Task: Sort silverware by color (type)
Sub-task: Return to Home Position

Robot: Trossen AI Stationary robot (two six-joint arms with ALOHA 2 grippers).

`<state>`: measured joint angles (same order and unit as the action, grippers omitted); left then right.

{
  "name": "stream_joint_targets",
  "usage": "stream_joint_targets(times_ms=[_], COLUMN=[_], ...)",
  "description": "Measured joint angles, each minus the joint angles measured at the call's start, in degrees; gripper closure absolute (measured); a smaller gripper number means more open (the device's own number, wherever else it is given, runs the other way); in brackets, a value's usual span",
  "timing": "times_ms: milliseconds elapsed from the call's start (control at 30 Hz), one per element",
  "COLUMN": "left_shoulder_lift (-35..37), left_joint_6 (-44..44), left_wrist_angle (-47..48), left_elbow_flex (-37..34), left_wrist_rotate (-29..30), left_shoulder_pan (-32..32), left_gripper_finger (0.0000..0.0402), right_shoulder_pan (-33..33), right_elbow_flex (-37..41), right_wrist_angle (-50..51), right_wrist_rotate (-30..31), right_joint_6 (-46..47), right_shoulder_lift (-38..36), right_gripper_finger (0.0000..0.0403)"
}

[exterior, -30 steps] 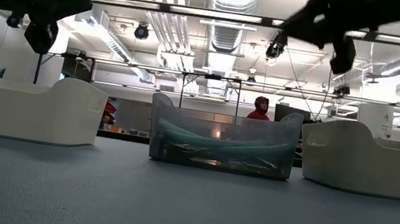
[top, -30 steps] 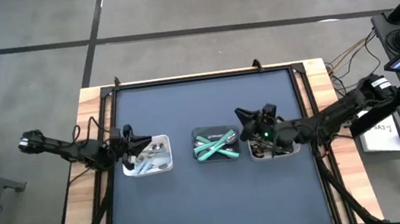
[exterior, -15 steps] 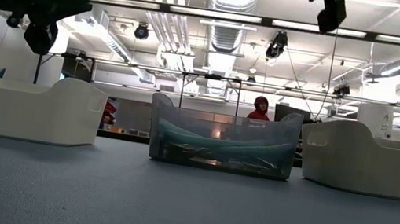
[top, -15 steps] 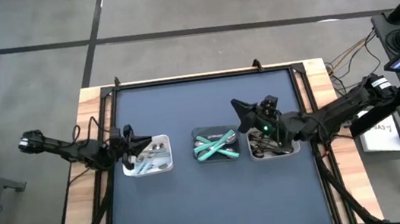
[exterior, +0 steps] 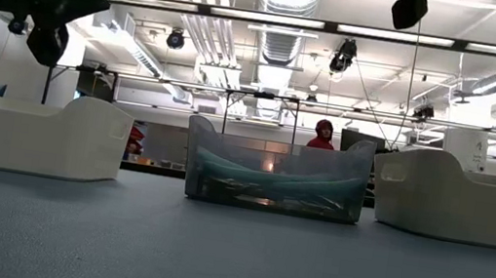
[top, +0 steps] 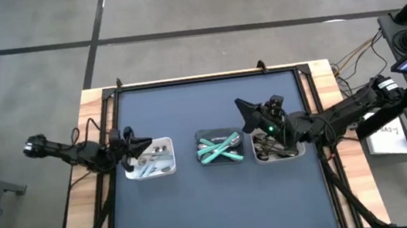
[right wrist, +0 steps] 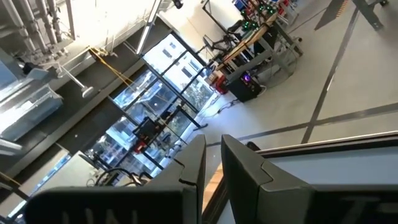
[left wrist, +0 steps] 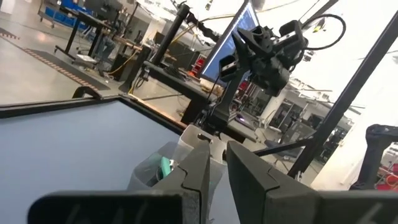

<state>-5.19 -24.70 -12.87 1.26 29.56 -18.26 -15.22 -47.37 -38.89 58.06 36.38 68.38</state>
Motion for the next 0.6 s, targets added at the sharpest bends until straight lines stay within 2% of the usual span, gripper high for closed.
stream_joint_targets(times_ms=[233, 600], left_shoulder_lift=[5.14, 5.18], left_joint_6=[-0.02, -0.01], left_wrist_angle=[3.39, 3.66], left_elbow_flex=[0.02, 0.02], left_wrist_rotate=[0.05, -0.09], left_shoulder_pan=[0.0, -0.02], left_gripper_finger=[0.0363, 0.0363], right_shoulder_pan=[0.26, 0.26], right_elbow_flex=[2.14, 15.83], right_wrist_angle=[1.11, 1.33], right_wrist_rotate=[-0.09, -0.02], right_joint_6=[0.0, 0.0], right_shoulder_lift=[-3.32, -18.92], right_gripper_finger=[0.036, 0.036])
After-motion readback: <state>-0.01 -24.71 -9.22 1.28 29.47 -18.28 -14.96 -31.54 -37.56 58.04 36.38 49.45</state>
